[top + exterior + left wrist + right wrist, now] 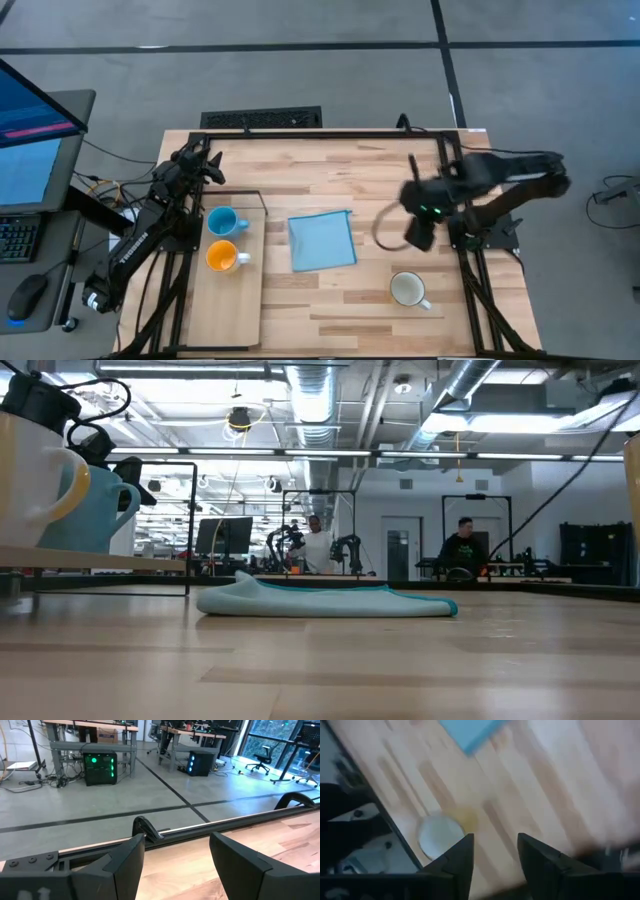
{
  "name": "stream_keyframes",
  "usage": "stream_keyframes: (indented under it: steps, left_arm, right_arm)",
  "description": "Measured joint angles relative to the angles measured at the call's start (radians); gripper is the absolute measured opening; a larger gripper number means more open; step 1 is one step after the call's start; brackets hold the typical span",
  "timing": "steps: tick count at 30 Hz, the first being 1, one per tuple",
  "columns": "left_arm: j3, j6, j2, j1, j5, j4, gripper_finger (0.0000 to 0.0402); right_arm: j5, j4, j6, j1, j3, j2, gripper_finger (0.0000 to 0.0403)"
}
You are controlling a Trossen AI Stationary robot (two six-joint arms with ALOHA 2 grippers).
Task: Stack small to large cups/mugs on shelf
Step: Put the white and yellow mug on the shelf
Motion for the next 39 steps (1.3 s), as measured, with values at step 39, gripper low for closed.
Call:
stream_keyframes:
  steps: [39]
  left_arm:
    - [0.0, -0.02, 0.0, 0.0, -0.016, 0.0, 0.0217]
  right_arm:
    - [0.046, 0.696, 0.635, 0.655, -0.472, 0.282, 0.015]
